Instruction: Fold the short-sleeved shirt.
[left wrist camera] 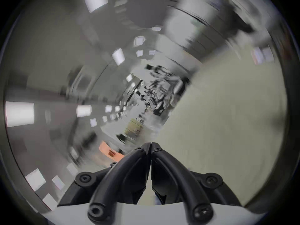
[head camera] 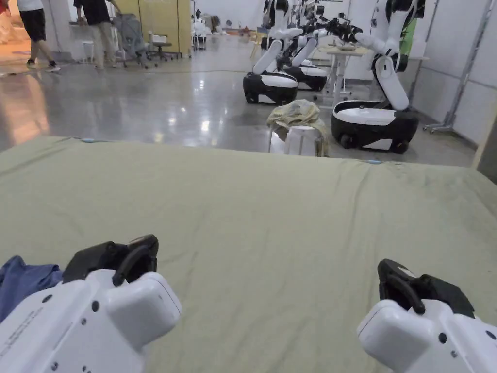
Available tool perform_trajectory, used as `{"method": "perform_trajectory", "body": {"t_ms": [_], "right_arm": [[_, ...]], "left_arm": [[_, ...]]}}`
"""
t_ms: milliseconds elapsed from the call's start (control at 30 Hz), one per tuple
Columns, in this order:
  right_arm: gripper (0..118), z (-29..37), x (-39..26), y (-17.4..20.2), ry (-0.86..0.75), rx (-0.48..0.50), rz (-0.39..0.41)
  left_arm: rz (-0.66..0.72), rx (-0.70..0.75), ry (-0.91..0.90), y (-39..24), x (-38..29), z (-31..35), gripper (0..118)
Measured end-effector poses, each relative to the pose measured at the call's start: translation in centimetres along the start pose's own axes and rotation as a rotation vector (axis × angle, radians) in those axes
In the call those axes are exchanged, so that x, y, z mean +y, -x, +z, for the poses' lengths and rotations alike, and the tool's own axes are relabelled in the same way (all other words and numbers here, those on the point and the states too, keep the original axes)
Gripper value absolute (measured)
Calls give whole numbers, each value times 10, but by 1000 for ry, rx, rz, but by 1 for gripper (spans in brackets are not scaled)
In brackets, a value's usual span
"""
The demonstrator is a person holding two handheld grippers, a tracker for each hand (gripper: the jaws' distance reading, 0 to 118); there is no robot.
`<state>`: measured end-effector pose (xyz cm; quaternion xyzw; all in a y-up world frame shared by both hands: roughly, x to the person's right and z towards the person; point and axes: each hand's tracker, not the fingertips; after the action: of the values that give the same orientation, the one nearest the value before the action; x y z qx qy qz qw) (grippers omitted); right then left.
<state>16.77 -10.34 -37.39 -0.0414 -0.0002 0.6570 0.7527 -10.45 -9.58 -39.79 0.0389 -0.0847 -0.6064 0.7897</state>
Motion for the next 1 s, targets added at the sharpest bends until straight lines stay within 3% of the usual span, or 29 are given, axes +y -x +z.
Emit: {"method": "perform_trajectory", "body": {"t_ms": [67, 100, 167, 233, 267, 367, 433, 567, 600, 667, 733, 1000], "right_arm": [[0, 3, -11, 30, -59, 25, 285], [0, 6, -16, 42, -92, 70, 380], [0, 10, -26, 56, -124, 147, 459], [0, 9, -30, 61, -106, 150, 434], [0, 7, -30, 59, -73, 150, 378], [0, 0, -26, 37, 22, 97, 66], [0, -3, -24, 21, 76, 49, -200], [0, -3, -28, -1, 152, 9, -871], [0, -3, -33, -2, 151, 13, -1024], [0, -3, -41, -2, 155, 39, -1276], [0, -4, -43, 1, 154, 48, -1390], [0, -3, -14, -6, 144, 42, -1371]], "left_arm": [[-231, -87, -10, -28, -10, 1, 3], [-325, -139, -27, -42, -16, 3, 3], [-421, -180, -26, -62, -23, 5, 3], [-427, -209, -34, -70, -28, 7, 3], [-384, -238, -38, -67, -26, 9, 3], [-42, -275, -38, -39, -11, 9, 3], [260, -181, -19, -16, -3, 2, 3], [1027, -182, -42, 35, -17, -5, 3], [1168, -181, -48, 38, -24, -7, 3], [1283, -185, -56, 39, -30, -9, 3], [1294, -144, -56, 35, -28, -9, 3], [1282, -159, -62, 36, -24, -11, 3]]}}
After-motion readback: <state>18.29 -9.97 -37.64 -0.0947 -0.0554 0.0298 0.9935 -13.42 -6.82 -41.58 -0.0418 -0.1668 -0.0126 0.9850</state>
